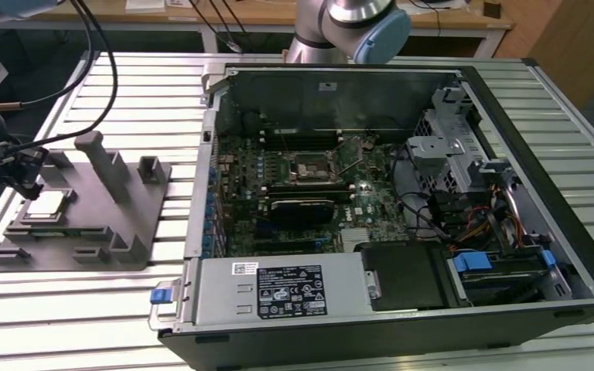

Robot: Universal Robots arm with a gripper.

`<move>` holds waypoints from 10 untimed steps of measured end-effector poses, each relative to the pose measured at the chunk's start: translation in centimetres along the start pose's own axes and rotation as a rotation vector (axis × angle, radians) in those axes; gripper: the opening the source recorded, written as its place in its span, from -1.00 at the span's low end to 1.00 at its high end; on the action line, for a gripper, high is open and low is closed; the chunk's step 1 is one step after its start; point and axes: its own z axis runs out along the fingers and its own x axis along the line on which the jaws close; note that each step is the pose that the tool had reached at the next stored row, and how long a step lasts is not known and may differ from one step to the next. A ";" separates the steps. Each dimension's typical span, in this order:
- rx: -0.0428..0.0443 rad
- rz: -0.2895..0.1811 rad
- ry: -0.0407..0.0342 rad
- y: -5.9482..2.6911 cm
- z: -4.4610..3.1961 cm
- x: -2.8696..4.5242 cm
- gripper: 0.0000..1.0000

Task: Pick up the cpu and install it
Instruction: 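Pick up the cpu and move it towards the insertion slot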

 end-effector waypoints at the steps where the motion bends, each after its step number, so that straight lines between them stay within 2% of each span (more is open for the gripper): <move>1: 0.0000 0.000 -0.0001 0.00 0.01 0.00 -0.79; 4: -0.0002 0.000 -0.0005 -0.01 0.14 0.03 -0.79; 10: -0.0003 0.000 -0.0016 -0.05 0.95 0.25 -0.79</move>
